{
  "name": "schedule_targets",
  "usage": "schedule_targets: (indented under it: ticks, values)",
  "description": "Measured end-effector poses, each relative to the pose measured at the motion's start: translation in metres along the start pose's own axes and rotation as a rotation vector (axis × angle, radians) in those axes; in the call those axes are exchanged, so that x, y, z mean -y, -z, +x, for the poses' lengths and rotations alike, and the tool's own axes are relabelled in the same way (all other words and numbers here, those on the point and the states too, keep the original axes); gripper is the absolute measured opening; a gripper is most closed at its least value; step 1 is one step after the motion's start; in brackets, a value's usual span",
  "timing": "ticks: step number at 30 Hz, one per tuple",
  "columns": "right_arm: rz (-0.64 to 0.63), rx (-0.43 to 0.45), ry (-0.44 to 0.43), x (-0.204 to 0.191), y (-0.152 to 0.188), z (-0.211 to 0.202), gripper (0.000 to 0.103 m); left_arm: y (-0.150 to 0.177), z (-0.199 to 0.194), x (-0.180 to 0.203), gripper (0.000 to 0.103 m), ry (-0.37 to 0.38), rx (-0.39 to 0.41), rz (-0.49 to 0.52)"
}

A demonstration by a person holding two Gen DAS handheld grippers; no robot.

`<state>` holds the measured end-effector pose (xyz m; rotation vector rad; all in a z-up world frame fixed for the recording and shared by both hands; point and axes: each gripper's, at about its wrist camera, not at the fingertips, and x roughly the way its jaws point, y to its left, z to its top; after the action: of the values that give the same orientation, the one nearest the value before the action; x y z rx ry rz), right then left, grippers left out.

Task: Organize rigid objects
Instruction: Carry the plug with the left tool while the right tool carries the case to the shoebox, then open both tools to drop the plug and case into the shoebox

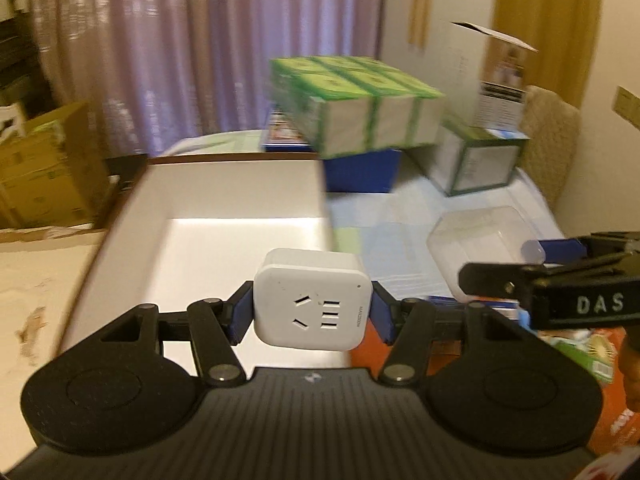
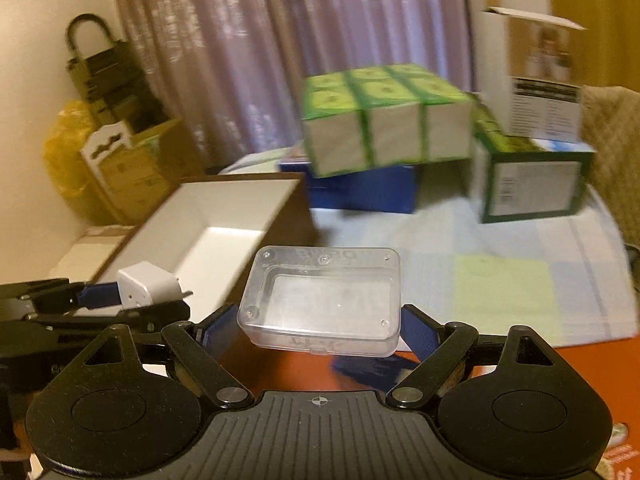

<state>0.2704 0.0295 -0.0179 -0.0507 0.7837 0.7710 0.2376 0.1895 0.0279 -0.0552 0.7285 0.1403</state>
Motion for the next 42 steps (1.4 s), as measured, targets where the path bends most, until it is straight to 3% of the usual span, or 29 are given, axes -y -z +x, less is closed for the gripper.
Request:
schedule_targets:
  ticks: [8,17,32,36,42]
  values:
    - [-0.126,-0.026,-0.142,-0.069,0.001,0.032,0.084,0.010,-0.011,-0.065,0.055,-0.103,-0.033,-0.063]
    - [-0.270,-0.087,-0.199,-0.120,0.008,0.078,0.084,0.021,0.012,-0.111,0.055,-0.078,-0.139,-0.046]
    - [-0.347,-0.210,-0.176,-0.129,0.022,0.138,0.084,0.029,0.065,-0.128,0.055,0.010,-0.322,0.067]
    - [-0.369,-0.220,-0.185,-0.125,0.023,0.140,0.085,0.028,0.068,-0.125,0.063,0.027,-0.317,0.087]
    - [-0.368,-0.232,-0.188,-0.125,0.020,0.137,0.085,0.026,0.067,-0.126,0.063,0.028,-0.320,0.085]
